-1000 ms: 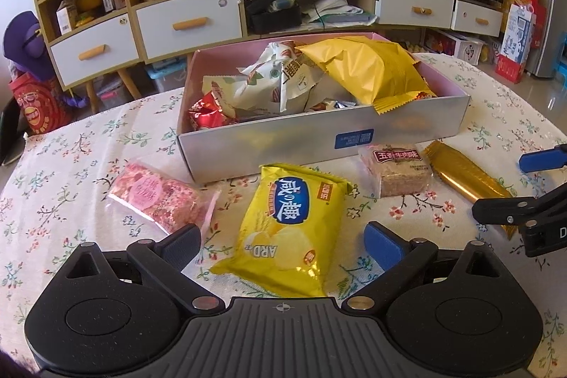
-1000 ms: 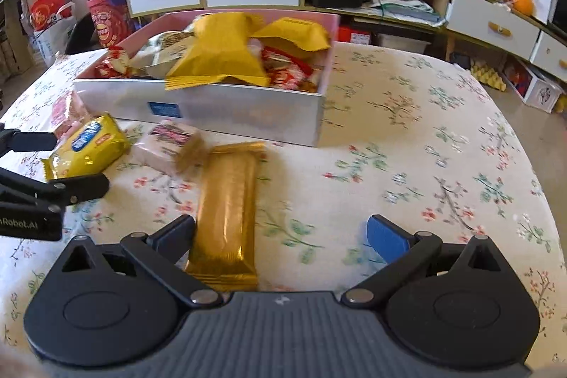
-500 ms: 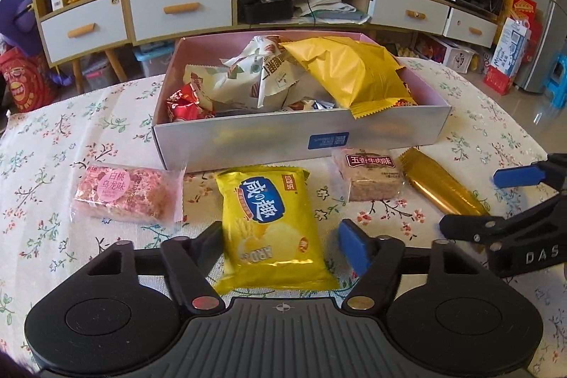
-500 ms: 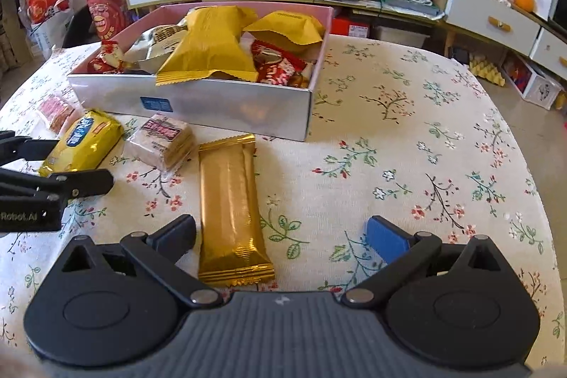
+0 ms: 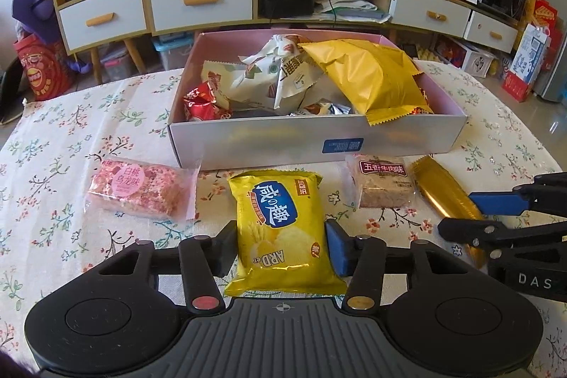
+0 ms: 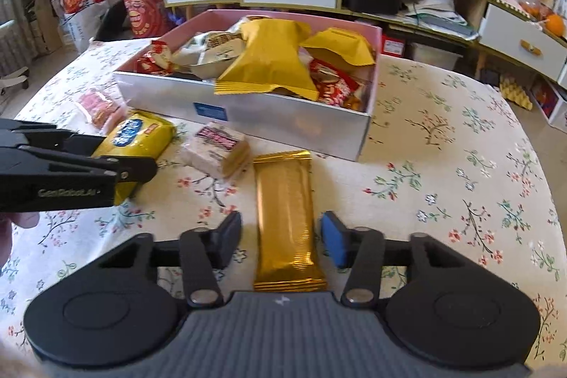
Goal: Organize snacks
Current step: 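Grasp the yellow biscuit packet with left gripper while right grasps gold bar packet, then carry both held packets up and over the pink box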
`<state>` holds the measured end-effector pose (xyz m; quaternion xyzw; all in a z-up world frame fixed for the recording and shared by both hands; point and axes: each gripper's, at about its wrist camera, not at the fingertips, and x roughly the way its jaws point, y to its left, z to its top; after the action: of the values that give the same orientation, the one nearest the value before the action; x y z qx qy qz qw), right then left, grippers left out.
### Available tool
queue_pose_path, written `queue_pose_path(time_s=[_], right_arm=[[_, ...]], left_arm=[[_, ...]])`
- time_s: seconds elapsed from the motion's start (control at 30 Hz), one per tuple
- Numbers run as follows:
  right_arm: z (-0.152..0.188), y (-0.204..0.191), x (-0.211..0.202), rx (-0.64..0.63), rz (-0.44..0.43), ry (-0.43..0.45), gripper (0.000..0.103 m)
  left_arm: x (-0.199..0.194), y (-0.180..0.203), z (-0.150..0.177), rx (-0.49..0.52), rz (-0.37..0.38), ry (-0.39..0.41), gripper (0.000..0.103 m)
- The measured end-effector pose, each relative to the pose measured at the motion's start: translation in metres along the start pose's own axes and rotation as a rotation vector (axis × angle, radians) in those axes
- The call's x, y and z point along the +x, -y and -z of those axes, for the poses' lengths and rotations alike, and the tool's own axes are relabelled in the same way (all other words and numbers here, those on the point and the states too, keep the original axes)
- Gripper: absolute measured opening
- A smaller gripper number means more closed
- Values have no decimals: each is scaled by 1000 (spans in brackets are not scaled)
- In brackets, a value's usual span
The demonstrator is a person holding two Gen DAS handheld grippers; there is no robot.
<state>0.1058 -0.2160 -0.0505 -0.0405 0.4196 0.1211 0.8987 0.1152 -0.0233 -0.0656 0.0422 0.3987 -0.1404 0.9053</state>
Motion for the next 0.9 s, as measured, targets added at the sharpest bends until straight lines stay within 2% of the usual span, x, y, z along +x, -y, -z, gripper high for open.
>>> queue_pose_path(time_s=[0.07,0.17,0.5,0.7,0.87,0.9], right_arm=[[-1,-3,0,-16,1,-3,28],[-3,-5,0,-31,12,-8,26],[-5,-3,-11,2,0,-19,26],[-6,-2,-18,15,4,-14,26],[-6,-5,-21,8,2,-16,26],[-6,-6,-20,5,3,-18,26]], left_arm=[[-1,0,-1,1,0,-7,48],[-2,-1,-1,-1,2,-17,48],[-16,-6,-4,-9,11,-10,37],[-18,-7,-3,-3,12,-20,35],[-20,7,0,85,-13,-17,37],[-20,11,1,112,-28,-13,40]])
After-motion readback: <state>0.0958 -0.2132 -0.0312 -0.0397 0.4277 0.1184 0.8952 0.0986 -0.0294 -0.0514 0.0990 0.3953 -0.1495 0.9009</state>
